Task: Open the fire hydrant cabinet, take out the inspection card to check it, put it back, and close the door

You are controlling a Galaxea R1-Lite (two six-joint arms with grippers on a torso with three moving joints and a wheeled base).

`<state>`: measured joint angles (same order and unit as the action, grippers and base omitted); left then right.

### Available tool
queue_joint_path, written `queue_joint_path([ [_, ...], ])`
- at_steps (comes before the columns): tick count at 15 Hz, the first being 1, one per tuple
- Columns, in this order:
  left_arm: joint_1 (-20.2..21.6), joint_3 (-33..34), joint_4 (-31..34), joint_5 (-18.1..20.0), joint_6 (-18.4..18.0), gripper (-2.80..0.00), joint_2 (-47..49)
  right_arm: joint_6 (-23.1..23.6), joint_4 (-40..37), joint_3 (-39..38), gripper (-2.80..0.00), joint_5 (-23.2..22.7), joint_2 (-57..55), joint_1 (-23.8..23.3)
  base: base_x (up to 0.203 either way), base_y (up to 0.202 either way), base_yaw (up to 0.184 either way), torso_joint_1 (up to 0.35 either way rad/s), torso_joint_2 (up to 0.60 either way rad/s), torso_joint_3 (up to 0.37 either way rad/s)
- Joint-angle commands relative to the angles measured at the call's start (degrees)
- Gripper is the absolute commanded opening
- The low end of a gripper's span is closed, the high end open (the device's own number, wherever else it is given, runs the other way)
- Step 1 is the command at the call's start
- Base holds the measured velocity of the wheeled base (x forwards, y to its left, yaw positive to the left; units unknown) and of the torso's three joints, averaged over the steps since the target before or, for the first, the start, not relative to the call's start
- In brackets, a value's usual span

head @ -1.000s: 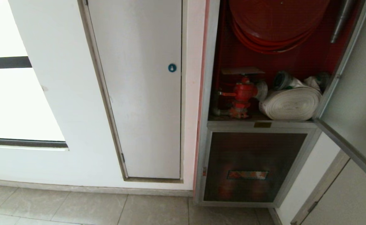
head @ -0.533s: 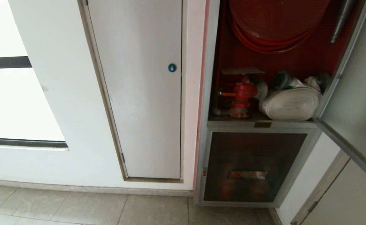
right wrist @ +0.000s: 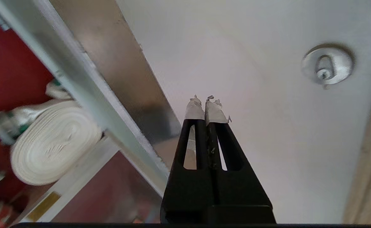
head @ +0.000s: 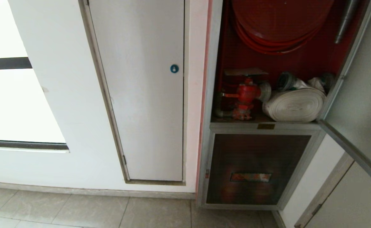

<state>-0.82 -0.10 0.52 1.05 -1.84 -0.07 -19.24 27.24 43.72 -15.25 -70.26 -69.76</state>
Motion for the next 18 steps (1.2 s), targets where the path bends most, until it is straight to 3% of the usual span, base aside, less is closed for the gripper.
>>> queue_joint_path([
  [1, 0.02, 0.01, 0.0, 0.01, 0.0, -2.8, -0.01, -0.1, 0.02, -0.28, -2.8, -0.57, 1.09, 0.72, 0.0, 0.0, 0.0, 0.0, 0.0, 0.0],
  [4, 0.03, 0.01, 0.0, 0.01, 0.0, -2.8, -0.01, -0.1, -0.02, -2.05, -2.8, -0.66, 3.22, 2.94, 0.0, 0.0, 0.0, 0.0, 0.0, 0.0],
  [8, -0.06, 0.01, 0.0, 0.01, 0.0, -2.8, -0.01, -0.05, -0.08, -4.49, -2.8, -0.66, 7.25, 9.48, 0.0, 0.0, 0.0, 0.0, 0.0, 0.0],
  [14, -0.04, 0.01, 0.0, 0.01, 0.0, -2.8, -0.01, 0.07, -0.05, -5.24, -2.8, -2.24, 9.16, 23.26, 0.0, 0.0, 0.0, 0.0, 0.0, 0.0],
  [18, 0.03, 0.01, 0.0, 0.01, 0.0, -2.8, -0.01, 0.14, 0.05, -5.23, -2.8, -2.32, 9.87, 36.15, 0.0, 0.0, 0.0, 0.0, 0.0, 0.0],
])
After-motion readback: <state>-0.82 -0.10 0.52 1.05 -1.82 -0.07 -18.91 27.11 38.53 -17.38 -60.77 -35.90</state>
